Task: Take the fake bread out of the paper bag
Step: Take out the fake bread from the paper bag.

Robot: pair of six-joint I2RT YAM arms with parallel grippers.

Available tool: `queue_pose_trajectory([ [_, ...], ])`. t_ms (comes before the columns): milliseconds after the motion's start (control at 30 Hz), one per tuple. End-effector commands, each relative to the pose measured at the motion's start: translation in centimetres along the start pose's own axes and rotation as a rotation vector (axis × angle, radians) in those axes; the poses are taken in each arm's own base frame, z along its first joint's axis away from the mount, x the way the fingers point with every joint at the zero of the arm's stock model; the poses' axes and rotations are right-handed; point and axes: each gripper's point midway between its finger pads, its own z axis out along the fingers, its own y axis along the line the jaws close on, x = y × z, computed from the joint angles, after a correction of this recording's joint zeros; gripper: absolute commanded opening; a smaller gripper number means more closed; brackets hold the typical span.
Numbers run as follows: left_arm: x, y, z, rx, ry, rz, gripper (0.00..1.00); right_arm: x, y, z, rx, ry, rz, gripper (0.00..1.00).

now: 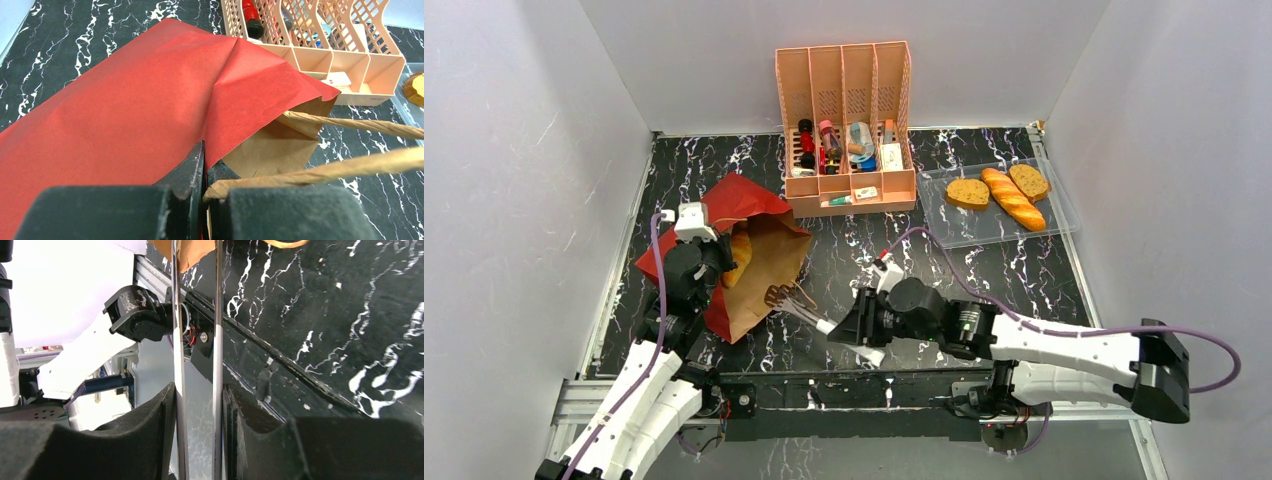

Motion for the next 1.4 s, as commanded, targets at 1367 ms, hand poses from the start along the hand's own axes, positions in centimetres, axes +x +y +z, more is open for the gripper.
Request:
queue_pose_trajectory([
  [1367,-1.2,-0.8,-0.6,0.047,-0.055,-0.021,0.0,-4.0,5.3,15.7,-0.228,-0.032,0.473,0.43],
])
